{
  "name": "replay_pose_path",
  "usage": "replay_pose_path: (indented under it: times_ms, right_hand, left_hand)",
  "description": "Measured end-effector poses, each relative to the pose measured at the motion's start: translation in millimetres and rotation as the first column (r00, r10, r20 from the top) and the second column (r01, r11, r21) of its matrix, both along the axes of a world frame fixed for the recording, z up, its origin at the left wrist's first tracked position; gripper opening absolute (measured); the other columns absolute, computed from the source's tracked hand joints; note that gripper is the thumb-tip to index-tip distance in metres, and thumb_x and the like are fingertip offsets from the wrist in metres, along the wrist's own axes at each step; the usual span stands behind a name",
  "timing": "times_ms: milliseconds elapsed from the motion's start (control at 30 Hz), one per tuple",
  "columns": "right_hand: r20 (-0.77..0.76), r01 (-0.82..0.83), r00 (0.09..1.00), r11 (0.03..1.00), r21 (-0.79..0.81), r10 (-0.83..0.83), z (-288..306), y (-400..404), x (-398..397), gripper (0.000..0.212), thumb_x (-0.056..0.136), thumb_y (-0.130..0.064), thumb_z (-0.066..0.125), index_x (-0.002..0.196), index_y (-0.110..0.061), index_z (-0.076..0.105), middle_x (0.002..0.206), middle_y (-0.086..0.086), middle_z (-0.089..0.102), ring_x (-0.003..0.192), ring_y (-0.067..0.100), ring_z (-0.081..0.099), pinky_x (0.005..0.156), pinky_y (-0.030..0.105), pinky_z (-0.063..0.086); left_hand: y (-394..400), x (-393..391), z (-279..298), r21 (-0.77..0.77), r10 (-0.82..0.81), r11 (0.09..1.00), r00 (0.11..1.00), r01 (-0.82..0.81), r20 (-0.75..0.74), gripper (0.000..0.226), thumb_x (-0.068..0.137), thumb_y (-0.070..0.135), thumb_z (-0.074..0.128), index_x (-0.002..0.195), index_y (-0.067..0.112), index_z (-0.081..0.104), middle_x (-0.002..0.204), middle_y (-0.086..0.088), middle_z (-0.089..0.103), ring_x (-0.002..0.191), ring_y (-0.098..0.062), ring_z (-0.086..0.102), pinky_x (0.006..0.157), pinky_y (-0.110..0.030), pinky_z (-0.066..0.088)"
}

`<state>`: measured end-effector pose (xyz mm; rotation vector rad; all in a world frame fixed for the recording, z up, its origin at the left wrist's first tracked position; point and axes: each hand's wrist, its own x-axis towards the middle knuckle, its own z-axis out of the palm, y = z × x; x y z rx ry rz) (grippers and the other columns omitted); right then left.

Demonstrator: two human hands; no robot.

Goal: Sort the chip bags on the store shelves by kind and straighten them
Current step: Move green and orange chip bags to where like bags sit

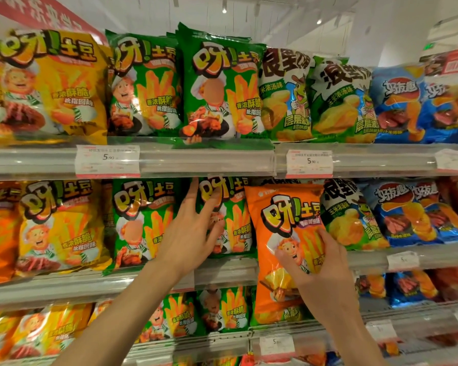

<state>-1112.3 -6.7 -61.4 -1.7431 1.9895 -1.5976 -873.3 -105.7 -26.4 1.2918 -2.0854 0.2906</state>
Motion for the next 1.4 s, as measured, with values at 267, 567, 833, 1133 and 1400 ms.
replay_pose_path:
  times_ms: [267, 567, 833, 1133, 1400]
  right_hand:
    - [0.058, -0.006, 0.998, 1.0, 0.006, 0.005, 0, 3, 3, 0.107, 0.067, -0.066, 0.074, 0.153, -0.017, 0.033, 0.126, -0.009, 0.042, 0.111, 0.002, 0.042, 0.092, 0.026, 0.039]
    - [0.166, -0.119, 0.98, 0.991, 0.065, 0.107, 6, 15, 7, 0.109, 0.064, -0.066, 0.075, 0.155, -0.028, 0.028, 0.142, -0.012, 0.039, 0.122, -0.001, 0.038, 0.1, 0.024, 0.036]
    - [0.193, -0.228, 0.961, 0.962, 0.149, 0.198, 5, 30, 21, 0.112, 0.056, -0.079, 0.068, 0.152, -0.046, 0.022, 0.133, -0.032, 0.032, 0.119, -0.008, 0.037, 0.095, 0.02, 0.037]
    - [0.466, -0.438, 0.825, 0.883, 0.172, 0.319, 15, 38, 11, 0.069, 0.074, -0.058, 0.064, 0.134, -0.056, 0.029, 0.114, -0.039, 0.049, 0.091, -0.028, 0.053, 0.071, 0.007, 0.047]
    - [0.569, -0.582, 0.735, 0.774, 0.25, 0.369, 8, 36, 13, 0.04, 0.077, -0.055, 0.06, 0.114, -0.038, 0.066, 0.097, -0.022, 0.076, 0.088, -0.005, 0.07, 0.077, 0.018, 0.051]
  left_hand:
    - [4, 6, -5, 0.009, 0.009, 1.0, 0.999, -0.009, -0.048, 0.059, 0.101, 0.052, 0.041, 0.155, 0.031, 0.03, 0.167, -0.015, 0.009, 0.147, -0.034, 0.026, 0.11, -0.045, 0.042]
    - [74, -25, -5, 0.322, -0.017, 0.908, 0.793, 0.266, -0.609, 0.051, 0.084, 0.068, 0.052, 0.12, 0.033, 0.06, 0.097, 0.022, 0.068, 0.091, 0.008, 0.062, 0.074, -0.014, 0.051]
    - [73, -43, -15, 0.442, 0.006, 0.671, 0.591, 0.596, -0.806, 0.046, 0.087, 0.06, 0.064, 0.129, 0.046, 0.049, 0.074, 0.009, 0.063, 0.081, -0.006, 0.072, 0.067, -0.021, 0.055]
    - [92, -30, -16, 0.371, 0.032, 0.652, 0.465, 0.661, -0.885, 0.039, 0.088, 0.046, 0.063, 0.125, 0.048, 0.053, 0.114, 0.026, 0.07, 0.108, -0.001, 0.067, 0.09, -0.034, 0.055]
    - [112, -13, -24, 0.413, 0.106, 0.633, 0.455, 0.655, -0.884, 0.047, 0.088, 0.043, 0.064, 0.133, 0.044, 0.05, 0.117, 0.022, 0.071, 0.109, -0.004, 0.068, 0.086, -0.027, 0.057]
